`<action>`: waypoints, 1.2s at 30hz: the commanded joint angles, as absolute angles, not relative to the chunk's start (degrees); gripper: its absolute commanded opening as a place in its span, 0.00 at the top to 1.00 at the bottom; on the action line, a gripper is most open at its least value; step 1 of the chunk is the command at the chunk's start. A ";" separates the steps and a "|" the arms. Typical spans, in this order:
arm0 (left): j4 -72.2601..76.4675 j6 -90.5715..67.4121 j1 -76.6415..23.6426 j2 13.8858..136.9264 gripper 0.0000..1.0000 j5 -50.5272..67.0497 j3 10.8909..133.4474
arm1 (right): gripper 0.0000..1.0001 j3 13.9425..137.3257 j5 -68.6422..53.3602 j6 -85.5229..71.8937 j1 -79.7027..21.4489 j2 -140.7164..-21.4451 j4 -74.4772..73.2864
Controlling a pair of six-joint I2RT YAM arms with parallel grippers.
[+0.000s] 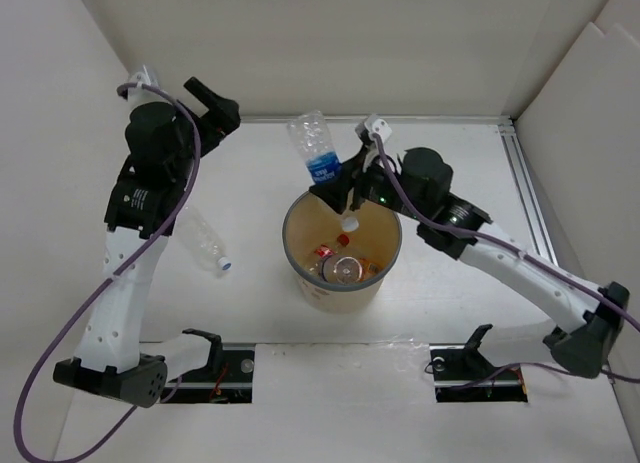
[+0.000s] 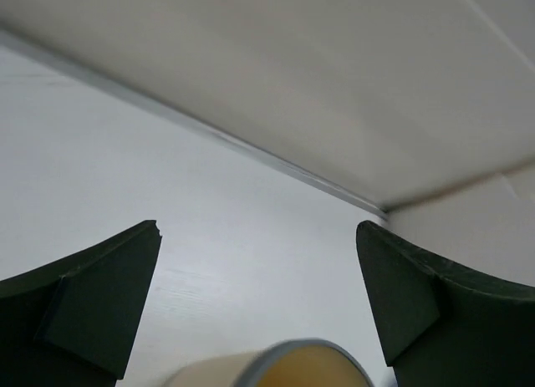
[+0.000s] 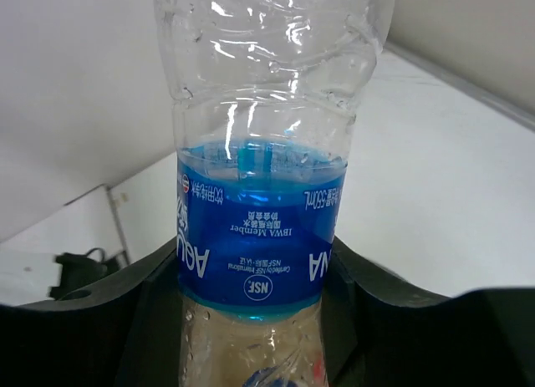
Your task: Put the plastic bottles in the bin
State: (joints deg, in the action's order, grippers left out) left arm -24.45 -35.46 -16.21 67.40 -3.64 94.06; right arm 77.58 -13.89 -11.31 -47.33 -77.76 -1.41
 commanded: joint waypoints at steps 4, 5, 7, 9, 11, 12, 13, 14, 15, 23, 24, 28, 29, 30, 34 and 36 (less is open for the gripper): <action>-29.89 -40.42 -12.39 62.76 0.00 -20.48 75.43 | 0.96 65.06 -1.06 -7.12 -47.11 -66.89 7.82; -29.88 -41.21 -12.39 62.06 0.00 -21.26 73.32 | 0.93 64.26 -0.53 -7.12 -47.11 -66.10 7.82; -31.11 -43.06 -12.39 61.35 0.00 -23.29 69.53 | 0.20 63.20 0.08 -7.12 -47.11 -65.48 8.35; -32.68 -45.95 -12.39 60.12 0.00 -23.91 67.24 | 0.00 62.14 1.31 -7.12 -47.11 -64.69 8.35; -34.01 -48.68 -12.39 59.42 0.00 -24.79 64.00 | 0.00 60.83 2.72 -7.12 -47.11 -63.90 8.35; -35.06 -51.39 -12.39 58.46 0.00 -25.39 63.03 | 0.00 60.82 3.68 -7.12 -47.11 -62.33 8.35; -35.07 -52.37 -12.39 57.93 0.00 -25.92 61.10 | 0.00 60.04 3.69 -7.12 -47.11 -61.62 8.35; -35.07 -53.08 -12.39 57.40 0.00 -26.62 60.30 | 0.00 60.03 3.69 -7.12 -47.11 -61.00 8.35; -35.85 -53.87 -12.39 57.39 0.00 -27.24 59.68 | 0.00 59.25 4.21 -7.12 -47.11 -59.60 8.35; -43.51 -62.75 -12.39 58.08 0.00 -34.28 56.52 | 0.00 56.87 3.61 -7.65 -47.11 -49.93 7.83; -42.20 -62.75 -10.30 58.62 0.00 -33.76 54.86 | 0.00 56.87 3.08 -7.65 -47.11 -48.88 7.82; -33.33 -54.00 0.77 62.22 0.00 -23.66 48.44 | 0.00 56.87 -1.21 -7.65 -47.11 -44.74 5.81; -30.70 -51.79 2.88 63.01 0.00 -21.64 47.12 | 0.00 56.87 -2.27 -8.17 -47.11 -43.61 5.10; -26.93 -50.64 4.55 64.93 0.00 -19.71 46.07 | 0.00 56.87 -3.33 -8.17 -47.11 -43.07 5.10; -20.13 -48.16 12.29 70.56 0.00 -11.62 45.43 | 0.00 56.87 -7.20 -8.17 -47.11 -41.84 4.57; -18.38 -48.16 12.30 72.85 0.00 -10.91 46.58 | 0.00 56.87 -7.73 -8.17 -47.11 -41.31 4.05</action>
